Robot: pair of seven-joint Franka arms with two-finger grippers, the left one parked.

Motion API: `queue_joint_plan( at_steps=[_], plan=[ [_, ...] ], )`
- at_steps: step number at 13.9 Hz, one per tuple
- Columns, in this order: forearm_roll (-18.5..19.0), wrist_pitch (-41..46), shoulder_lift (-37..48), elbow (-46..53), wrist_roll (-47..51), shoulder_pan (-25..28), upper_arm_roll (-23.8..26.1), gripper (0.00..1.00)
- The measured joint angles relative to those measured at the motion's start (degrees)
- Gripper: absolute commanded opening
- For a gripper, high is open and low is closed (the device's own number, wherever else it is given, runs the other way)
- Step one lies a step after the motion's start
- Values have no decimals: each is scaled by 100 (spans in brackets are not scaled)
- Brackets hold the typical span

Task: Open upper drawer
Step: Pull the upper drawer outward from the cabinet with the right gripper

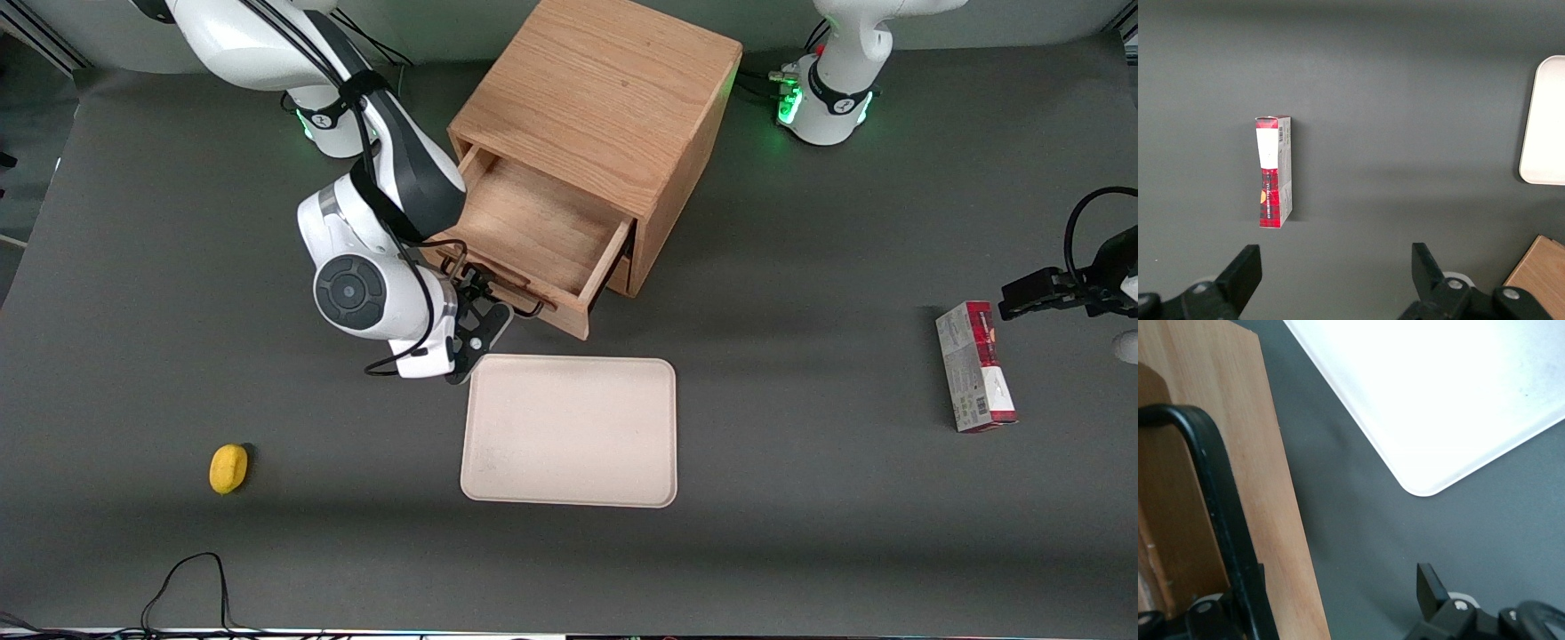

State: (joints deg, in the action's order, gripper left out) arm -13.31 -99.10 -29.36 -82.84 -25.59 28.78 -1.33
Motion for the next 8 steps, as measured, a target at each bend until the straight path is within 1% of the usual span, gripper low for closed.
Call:
queue_joint_plan(
  at_steps=[8],
  plan=[
    [1,0,-118,196,-166,-279,-3,100]
  ],
)
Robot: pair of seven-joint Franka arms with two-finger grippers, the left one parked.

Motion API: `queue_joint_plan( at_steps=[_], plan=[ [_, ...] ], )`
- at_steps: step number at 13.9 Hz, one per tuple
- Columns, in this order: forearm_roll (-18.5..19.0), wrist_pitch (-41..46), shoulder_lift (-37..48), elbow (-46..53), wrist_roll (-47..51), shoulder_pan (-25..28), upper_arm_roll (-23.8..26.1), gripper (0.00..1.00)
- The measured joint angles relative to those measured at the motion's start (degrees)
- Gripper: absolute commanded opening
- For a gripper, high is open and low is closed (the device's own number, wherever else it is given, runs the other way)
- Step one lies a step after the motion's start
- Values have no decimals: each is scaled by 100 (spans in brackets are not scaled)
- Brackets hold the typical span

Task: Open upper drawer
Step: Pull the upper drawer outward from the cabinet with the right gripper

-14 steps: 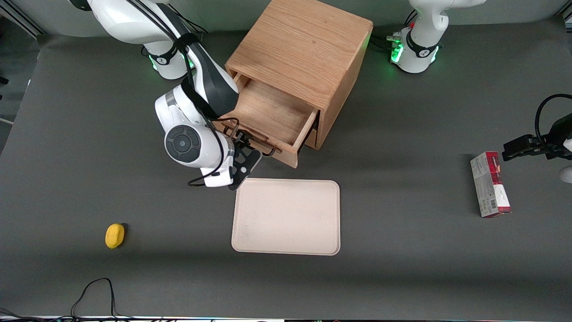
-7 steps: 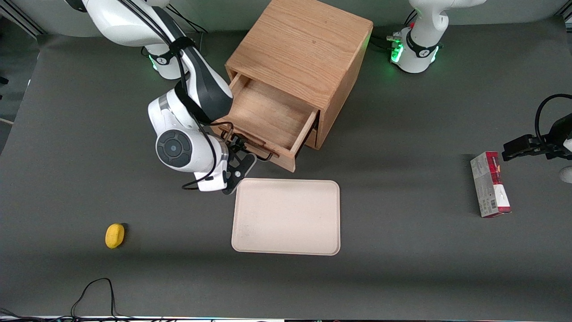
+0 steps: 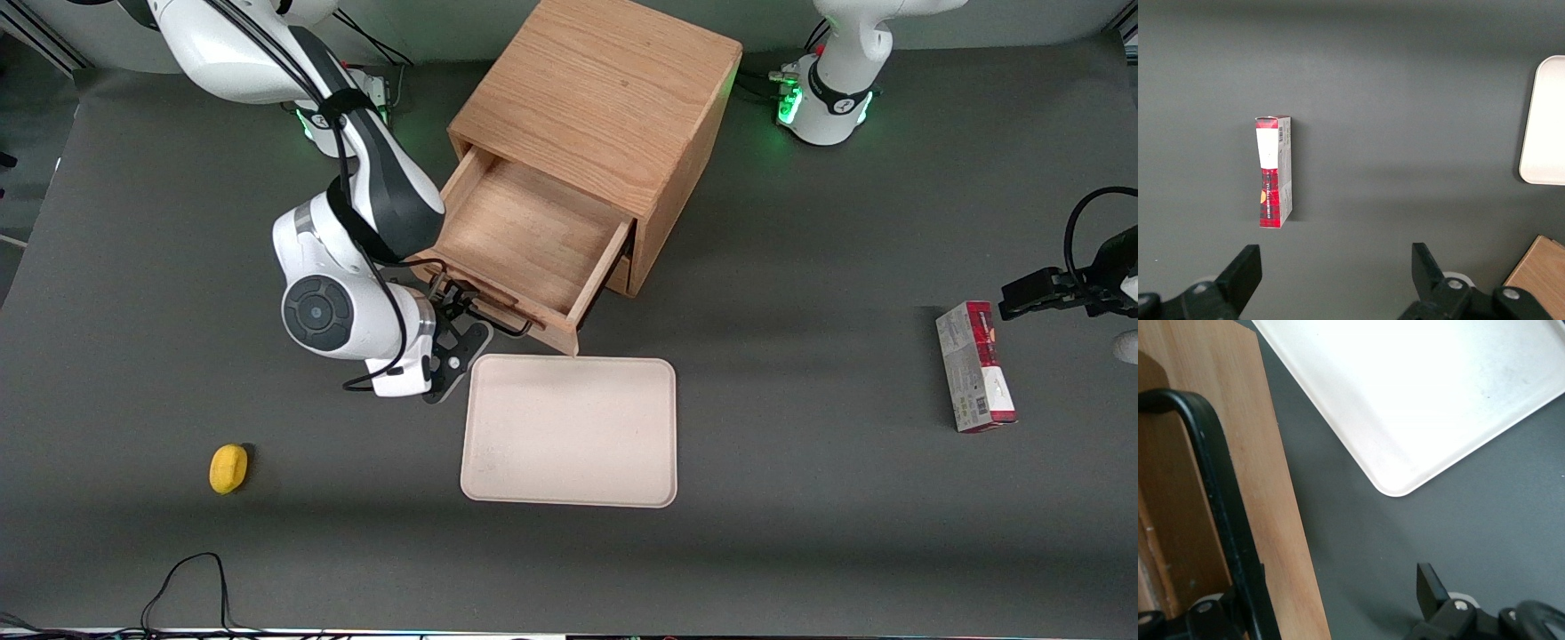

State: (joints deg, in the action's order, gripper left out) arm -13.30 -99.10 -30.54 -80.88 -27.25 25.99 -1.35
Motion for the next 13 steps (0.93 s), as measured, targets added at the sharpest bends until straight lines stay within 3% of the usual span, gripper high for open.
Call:
queue_joint_plan(
  at_steps=[13],
  plan=[
    [0,-97,-270,385,-8,-274,0,100]
  ],
)
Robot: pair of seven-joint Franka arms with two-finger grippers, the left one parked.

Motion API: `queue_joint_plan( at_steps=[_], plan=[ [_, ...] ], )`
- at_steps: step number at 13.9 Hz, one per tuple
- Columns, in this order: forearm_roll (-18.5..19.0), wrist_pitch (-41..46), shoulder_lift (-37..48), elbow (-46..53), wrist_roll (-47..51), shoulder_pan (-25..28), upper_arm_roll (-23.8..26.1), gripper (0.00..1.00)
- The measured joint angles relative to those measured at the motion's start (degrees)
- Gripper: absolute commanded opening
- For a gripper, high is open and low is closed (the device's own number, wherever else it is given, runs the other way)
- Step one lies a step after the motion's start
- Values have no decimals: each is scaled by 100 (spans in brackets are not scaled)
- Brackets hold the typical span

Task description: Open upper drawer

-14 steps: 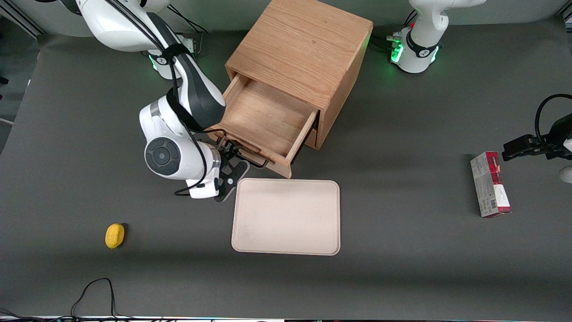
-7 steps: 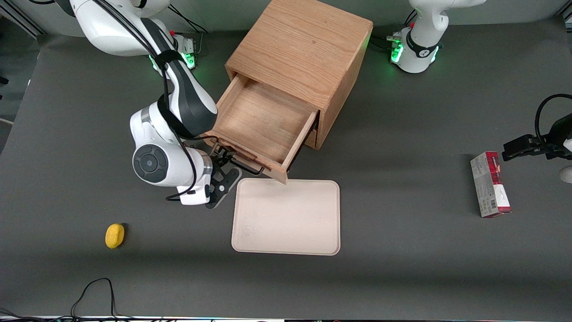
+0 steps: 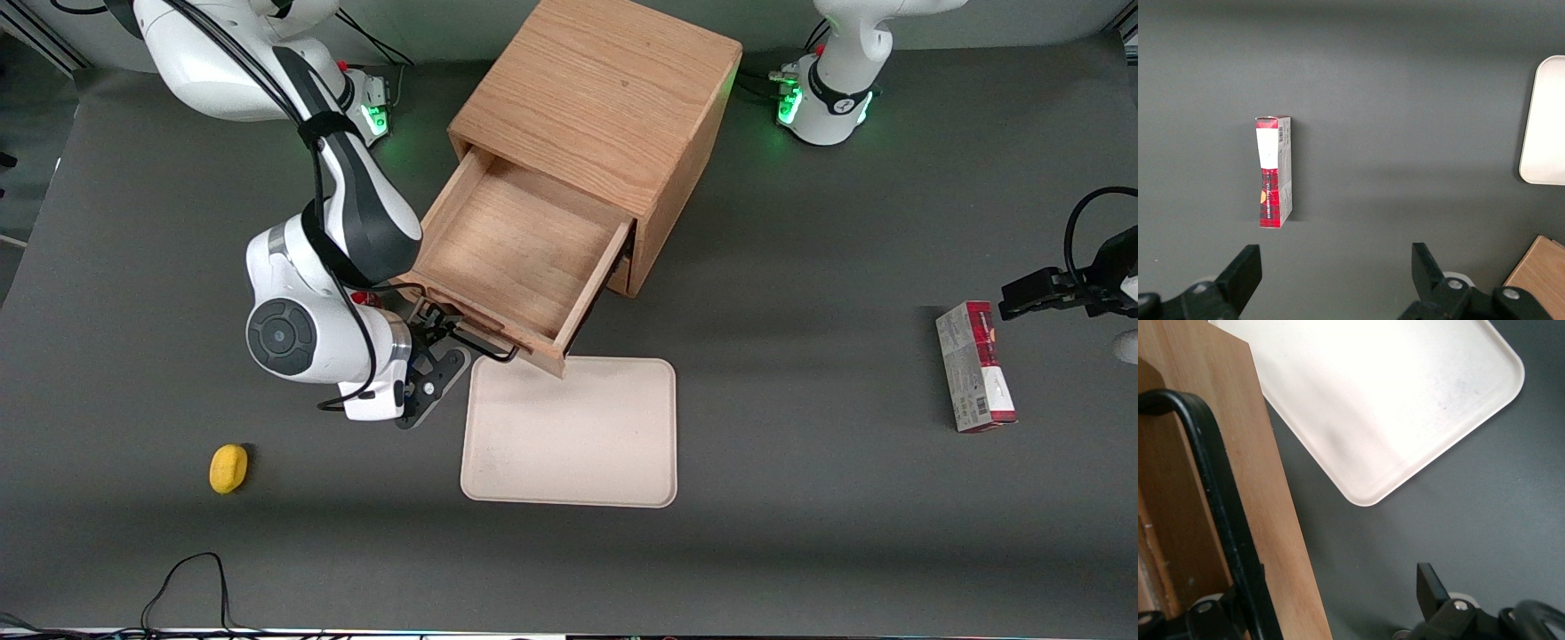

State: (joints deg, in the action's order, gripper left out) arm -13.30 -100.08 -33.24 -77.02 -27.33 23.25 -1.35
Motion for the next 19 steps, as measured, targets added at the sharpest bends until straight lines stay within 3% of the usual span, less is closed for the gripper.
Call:
queue_joint_plan(
  at_steps=[11,19],
  plan=[
    [0,3,-28,373,0,-174,-1,100],
    [8,1198,450,899,0,-690,-140,100]
  ],
)
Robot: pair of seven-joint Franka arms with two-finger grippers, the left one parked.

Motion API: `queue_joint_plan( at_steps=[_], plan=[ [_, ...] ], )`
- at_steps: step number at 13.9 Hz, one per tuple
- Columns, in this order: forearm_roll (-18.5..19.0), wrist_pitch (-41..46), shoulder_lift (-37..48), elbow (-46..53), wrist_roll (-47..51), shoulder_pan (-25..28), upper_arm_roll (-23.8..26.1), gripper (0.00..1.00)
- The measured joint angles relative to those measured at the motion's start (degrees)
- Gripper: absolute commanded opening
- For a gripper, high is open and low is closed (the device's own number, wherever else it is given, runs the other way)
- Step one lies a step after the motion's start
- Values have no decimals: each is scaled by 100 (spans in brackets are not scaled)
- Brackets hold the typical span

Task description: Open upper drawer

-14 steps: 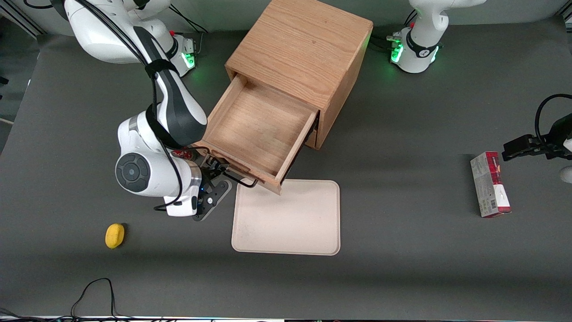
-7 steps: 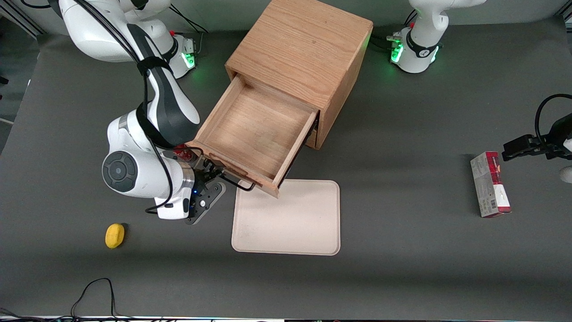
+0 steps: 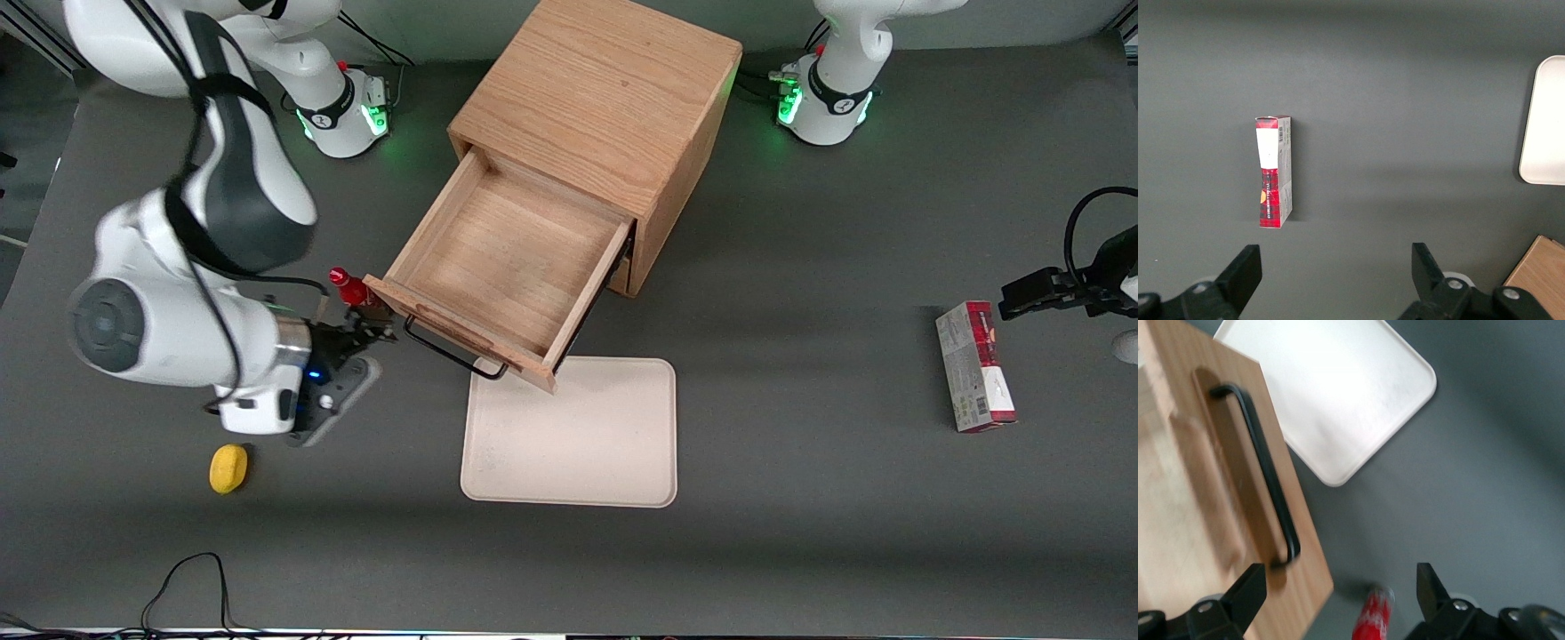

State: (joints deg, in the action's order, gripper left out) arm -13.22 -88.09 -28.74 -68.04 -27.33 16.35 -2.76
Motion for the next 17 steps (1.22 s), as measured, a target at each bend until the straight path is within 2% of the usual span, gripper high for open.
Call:
queue_joint_plan(
  at_steps=[2,3,6,8,10,13,17],
  plan=[
    [55,183,482,-355,0,-40,-301,100],
    [204,190,760,-634,20,-50,-403,100],
    [983,155,1599,-1656,811,31,-440,100],
    [1282,-36,2114,-2381,1690,142,-439,100],
    [1323,-167,2446,-2845,2146,152,-541,100],
    [1320,-206,2652,-3014,2182,131,-843,100],
    [1320,-300,2695,-3032,2185,160,-854,100]
  ],
)
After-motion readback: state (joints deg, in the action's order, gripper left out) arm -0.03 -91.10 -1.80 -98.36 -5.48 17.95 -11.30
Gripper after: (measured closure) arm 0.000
